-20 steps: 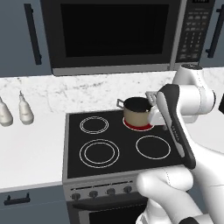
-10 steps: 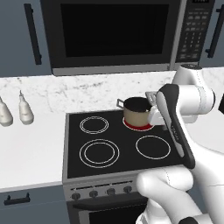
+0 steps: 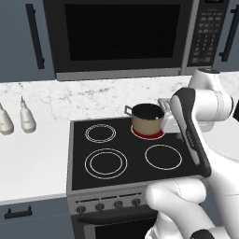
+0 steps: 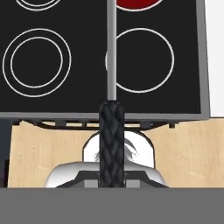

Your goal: Put the lemon and mushroom in the pot. Retrieve the spatula and lightly stir the vegetables in the pot.

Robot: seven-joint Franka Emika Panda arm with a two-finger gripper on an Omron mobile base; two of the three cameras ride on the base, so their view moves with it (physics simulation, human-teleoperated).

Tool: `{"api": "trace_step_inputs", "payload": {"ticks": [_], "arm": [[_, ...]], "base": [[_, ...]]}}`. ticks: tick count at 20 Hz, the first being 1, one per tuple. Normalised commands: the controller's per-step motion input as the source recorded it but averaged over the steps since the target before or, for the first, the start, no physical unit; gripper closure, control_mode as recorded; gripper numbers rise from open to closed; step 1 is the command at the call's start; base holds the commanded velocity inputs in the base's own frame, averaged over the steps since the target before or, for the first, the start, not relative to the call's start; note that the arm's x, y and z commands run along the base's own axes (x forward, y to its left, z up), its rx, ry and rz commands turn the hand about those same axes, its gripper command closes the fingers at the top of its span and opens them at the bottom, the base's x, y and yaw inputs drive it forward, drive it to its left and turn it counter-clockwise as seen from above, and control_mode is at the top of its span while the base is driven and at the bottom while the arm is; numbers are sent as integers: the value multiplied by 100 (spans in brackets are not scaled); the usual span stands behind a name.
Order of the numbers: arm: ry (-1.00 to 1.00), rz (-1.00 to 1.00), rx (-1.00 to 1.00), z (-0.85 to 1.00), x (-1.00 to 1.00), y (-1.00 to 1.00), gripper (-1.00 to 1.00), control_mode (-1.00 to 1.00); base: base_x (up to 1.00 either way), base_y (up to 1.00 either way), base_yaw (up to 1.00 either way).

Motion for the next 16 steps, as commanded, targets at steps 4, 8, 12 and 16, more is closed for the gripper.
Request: {"api": "trace_step_inputs", "payload": {"ticks": [4,8,12,16], "arm": [[0,0,3,-6,18,-8,100,-100],[-1,0,7,-19,30,-1,100,-100],[-2,-2,13,-28,44,0,100,-100],[-1,-6,3,-40,66,0,100,-100]], "base": [[0,0,0],[0,0,0],[0,0,0],[0,0,0]]}}
